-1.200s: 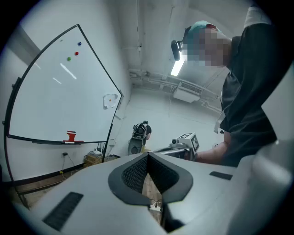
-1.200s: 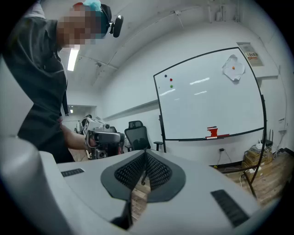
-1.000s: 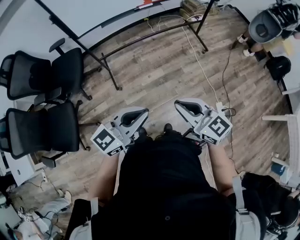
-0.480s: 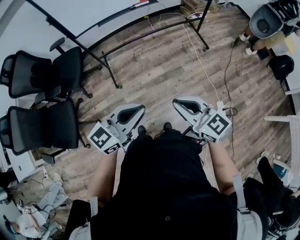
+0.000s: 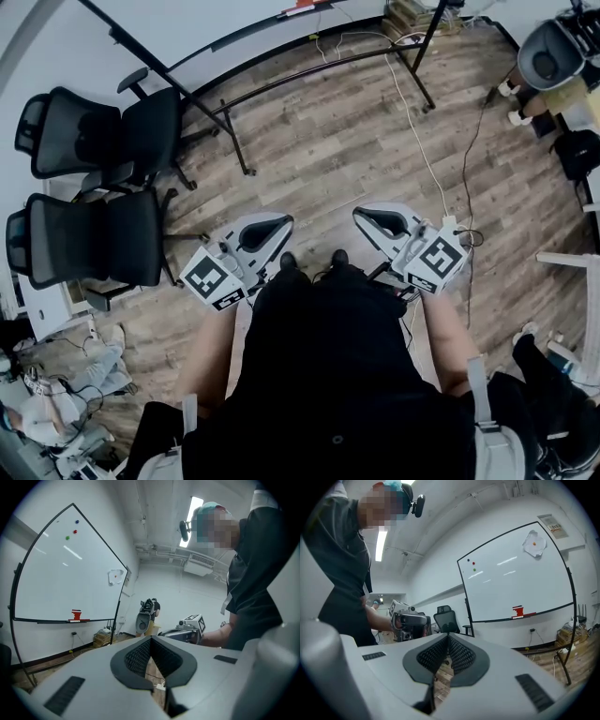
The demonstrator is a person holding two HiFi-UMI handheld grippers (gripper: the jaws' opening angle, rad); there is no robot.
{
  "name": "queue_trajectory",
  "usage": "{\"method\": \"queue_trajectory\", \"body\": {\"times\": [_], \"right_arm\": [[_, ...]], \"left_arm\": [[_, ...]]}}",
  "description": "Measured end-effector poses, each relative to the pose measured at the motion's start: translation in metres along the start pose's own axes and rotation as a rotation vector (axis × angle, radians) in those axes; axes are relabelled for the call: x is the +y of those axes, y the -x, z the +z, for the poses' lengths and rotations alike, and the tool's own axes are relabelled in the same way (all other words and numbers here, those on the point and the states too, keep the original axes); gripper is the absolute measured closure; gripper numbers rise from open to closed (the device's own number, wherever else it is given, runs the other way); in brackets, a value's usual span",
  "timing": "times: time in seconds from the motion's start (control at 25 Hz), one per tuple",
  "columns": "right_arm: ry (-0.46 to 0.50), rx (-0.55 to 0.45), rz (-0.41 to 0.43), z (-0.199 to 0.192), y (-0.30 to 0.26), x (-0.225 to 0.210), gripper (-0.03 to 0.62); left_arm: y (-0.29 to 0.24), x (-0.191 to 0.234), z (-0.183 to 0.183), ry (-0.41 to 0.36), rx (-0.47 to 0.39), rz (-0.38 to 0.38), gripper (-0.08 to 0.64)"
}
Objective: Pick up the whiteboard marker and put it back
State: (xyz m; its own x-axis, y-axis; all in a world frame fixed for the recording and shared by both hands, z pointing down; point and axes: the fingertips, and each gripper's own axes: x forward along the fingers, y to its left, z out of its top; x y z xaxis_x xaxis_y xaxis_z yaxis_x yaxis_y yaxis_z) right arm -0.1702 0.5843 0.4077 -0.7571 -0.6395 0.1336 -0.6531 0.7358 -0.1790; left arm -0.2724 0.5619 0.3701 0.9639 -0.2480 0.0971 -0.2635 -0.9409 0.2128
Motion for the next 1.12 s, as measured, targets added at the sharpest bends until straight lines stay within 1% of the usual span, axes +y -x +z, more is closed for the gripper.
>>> {"method": "queue_trajectory", "body": {"times": [0.16,0.28,0.44,0.6,0.76,0.96,1.12], "right_arm": [[-0.006,-0.002,0.016,-0.003,0.001,-0.002,0.572],[0.001,0.012,0.027,-0.011,0.001,0.001,0.572],[-0.017,0.005,0.01,-0.015,0.007,-0.004,0.572],[-0.038,0.002,-0.017,-0.02,0.014,-0.012,0.572],[-0.06,0.009,-0.05,-0.026,0.011,-0.024,0.572],[-0.062,0.021,-0.09,-0.026,0.004,-0.04,0.572],[-0.067,0.033,-0.12,-0.018,-0.011,-0.064,0.572]], "left_arm": [[-0.004,-0.004,-0.006,-0.004,0.024,0.014,0.549],[-0.002,-0.006,-0.011,0.012,0.026,0.028,0.549],[0.0,-0.004,-0.021,0.032,0.035,0.04,0.549],[-0.004,0.003,-0.022,0.029,0.04,0.037,0.549],[-0.011,0.017,-0.02,0.026,0.033,0.021,0.549],[-0.025,0.038,-0.021,0.036,0.025,-0.015,0.549],[-0.037,0.067,-0.014,0.032,0.018,-0.039,0.549]]}}
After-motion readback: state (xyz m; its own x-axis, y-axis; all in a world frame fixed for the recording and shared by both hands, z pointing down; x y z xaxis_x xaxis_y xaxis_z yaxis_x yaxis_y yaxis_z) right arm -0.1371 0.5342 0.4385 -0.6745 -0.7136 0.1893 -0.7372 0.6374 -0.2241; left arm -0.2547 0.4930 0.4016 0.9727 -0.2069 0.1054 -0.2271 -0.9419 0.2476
